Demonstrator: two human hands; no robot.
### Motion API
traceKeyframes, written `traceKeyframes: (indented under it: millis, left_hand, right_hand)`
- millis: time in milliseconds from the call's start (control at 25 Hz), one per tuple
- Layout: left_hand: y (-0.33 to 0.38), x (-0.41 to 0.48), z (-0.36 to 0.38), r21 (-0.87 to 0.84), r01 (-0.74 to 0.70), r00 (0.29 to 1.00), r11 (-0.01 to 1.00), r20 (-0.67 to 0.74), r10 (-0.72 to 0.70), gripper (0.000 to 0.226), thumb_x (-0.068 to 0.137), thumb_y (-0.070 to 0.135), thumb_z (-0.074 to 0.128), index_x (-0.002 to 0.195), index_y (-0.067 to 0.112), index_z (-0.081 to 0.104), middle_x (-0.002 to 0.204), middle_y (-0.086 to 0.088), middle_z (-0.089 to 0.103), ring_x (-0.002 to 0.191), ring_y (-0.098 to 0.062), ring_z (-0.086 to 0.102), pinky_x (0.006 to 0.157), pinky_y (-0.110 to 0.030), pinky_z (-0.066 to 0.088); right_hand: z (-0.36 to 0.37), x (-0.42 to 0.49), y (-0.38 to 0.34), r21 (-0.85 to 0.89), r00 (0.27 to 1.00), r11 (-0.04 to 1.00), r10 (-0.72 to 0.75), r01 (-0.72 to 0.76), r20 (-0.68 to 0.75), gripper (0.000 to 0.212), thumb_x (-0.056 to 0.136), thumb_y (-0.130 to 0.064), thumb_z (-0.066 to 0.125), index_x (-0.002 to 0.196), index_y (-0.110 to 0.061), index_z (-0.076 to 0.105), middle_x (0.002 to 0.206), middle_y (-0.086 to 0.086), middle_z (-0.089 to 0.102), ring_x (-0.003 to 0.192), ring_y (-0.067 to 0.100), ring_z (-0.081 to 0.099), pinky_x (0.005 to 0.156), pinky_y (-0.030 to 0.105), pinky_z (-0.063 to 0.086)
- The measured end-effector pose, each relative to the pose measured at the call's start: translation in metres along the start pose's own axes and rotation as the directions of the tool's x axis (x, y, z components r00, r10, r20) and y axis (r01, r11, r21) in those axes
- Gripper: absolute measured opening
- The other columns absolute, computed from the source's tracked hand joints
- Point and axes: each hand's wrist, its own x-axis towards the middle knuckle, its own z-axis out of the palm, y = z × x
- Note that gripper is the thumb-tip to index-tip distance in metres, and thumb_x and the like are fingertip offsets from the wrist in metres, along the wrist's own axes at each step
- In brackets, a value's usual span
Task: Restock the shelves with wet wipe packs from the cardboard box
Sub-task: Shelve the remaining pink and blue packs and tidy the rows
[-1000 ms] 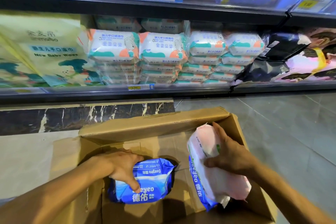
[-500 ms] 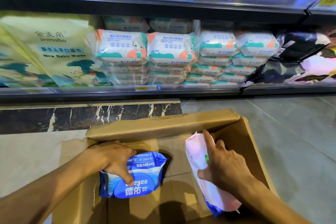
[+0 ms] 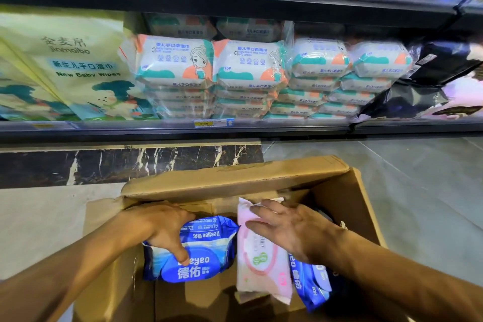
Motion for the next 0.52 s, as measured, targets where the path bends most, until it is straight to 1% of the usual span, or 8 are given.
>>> traceKeyframes:
  millis: [40, 80, 120, 160, 200, 320, 440, 520]
  left_hand:
    - [0.001, 0.0, 0.0, -0.001, 0.001, 1.0, 1.0, 0.0, -0.001, 0.072, 0.065, 0.061, 0.08, 0.126, 0.035, 0.052, 0.116, 0.015, 0.061, 0.108, -0.01, 0.059, 0.091, -0.027, 0.049]
    - [0.001, -0.001, 0.0, 0.003, 0.002, 1.0, 1.0, -0.003, -0.002, 0.071, 0.065, 0.061, 0.08, 0.125, 0.035, 0.053, 0.117, 0.015, 0.062, 0.109, -0.011, 0.059, 0.091, -0.027, 0.05]
    - [0.002, 0.0, 0.0, 0.003, 0.002, 1.0, 1.0, -0.007, -0.002, 0.069, 0.065, 0.061, 0.08, 0.124, 0.036, 0.053, 0.115, 0.015, 0.062, 0.108, -0.011, 0.06, 0.091, -0.028, 0.05]
    - [0.001, 0.0, 0.0, -0.006, 0.0, 1.0, 1.0, -0.008, 0.0, 0.067, 0.064, 0.06, 0.081, 0.121, 0.036, 0.055, 0.112, 0.016, 0.063, 0.106, -0.011, 0.061, 0.09, -0.028, 0.051]
    - [0.0, 0.001, 0.0, -0.029, 0.0, 1.0, 1.0, -0.004, 0.0, 0.065, 0.063, 0.059, 0.081, 0.118, 0.036, 0.056, 0.111, 0.016, 0.065, 0.104, -0.01, 0.062, 0.091, -0.029, 0.053]
    - [-0.003, 0.002, 0.001, -0.079, 0.002, 1.0, 0.997, 0.008, -0.001, 0.062, 0.061, 0.057, 0.084, 0.114, 0.037, 0.058, 0.111, 0.015, 0.069, 0.1, -0.008, 0.065, 0.092, -0.032, 0.055]
    - [-0.003, 0.004, 0.002, -0.085, 0.004, 1.0, 0.996, 0.01, -0.004, 0.063, 0.061, 0.056, 0.084, 0.115, 0.037, 0.058, 0.112, 0.015, 0.069, 0.101, -0.009, 0.065, 0.093, -0.033, 0.054]
    - [-0.003, 0.003, 0.001, -0.081, 0.007, 1.0, 0.997, 0.007, -0.007, 0.066, 0.061, 0.057, 0.083, 0.118, 0.037, 0.058, 0.113, 0.015, 0.068, 0.102, -0.01, 0.064, 0.093, -0.032, 0.053]
  right_hand:
    - [0.001, 0.015, 0.0, -0.017, 0.996, 0.997, -0.079, 0.079, 0.037, 0.065, 0.083, -0.016, 0.063, 0.146, -0.02, 0.046, 0.153, 0.01, 0.047, 0.142, 0.034, 0.045, 0.094, 0.044, 0.057]
    - [0.0, 0.033, 0.0, -0.01, 0.988, 0.993, -0.118, 0.12, 0.103, 0.072, 0.085, -0.016, 0.063, 0.153, -0.018, 0.038, 0.16, 0.009, 0.038, 0.151, 0.033, 0.032, 0.112, 0.048, 0.043]
    - [-0.003, 0.052, 0.0, 0.013, 0.966, 0.993, -0.12, 0.12, 0.228, 0.079, 0.086, -0.016, 0.065, 0.157, -0.018, 0.03, 0.164, 0.007, 0.032, 0.155, 0.03, 0.021, 0.121, 0.049, 0.029]
    - [-0.005, 0.069, 0.001, 0.031, 0.929, 0.994, -0.11, 0.105, 0.355, 0.083, 0.086, -0.018, 0.068, 0.158, -0.019, 0.027, 0.163, 0.006, 0.033, 0.156, 0.029, 0.018, 0.123, 0.049, 0.024]
    - [-0.009, 0.084, 0.002, 0.035, 0.901, 0.994, -0.109, 0.104, 0.419, 0.083, 0.085, -0.02, 0.071, 0.156, -0.021, 0.029, 0.158, 0.007, 0.041, 0.152, 0.03, 0.026, 0.121, 0.05, 0.028]
    - [-0.009, 0.11, 0.008, 0.103, 0.889, 0.988, -0.148, 0.114, 0.434, 0.08, 0.079, -0.021, 0.079, 0.144, -0.024, 0.034, 0.129, 0.011, 0.061, 0.121, 0.034, 0.057, 0.098, 0.049, 0.052]
    - [-0.004, 0.118, 0.019, 0.318, 0.834, 0.946, -0.128, -0.06, 0.536, 0.09, 0.067, -0.015, 0.088, 0.135, -0.031, 0.032, 0.128, 0.009, 0.059, 0.111, 0.032, 0.061, 0.092, 0.049, 0.055]
    - [0.0, 0.118, 0.025, 0.476, 0.829, 0.851, -0.094, -0.219, 0.551, 0.091, 0.058, -0.02, 0.092, 0.126, -0.037, 0.034, 0.13, 0.005, 0.058, 0.112, 0.028, 0.063, 0.095, 0.047, 0.055]
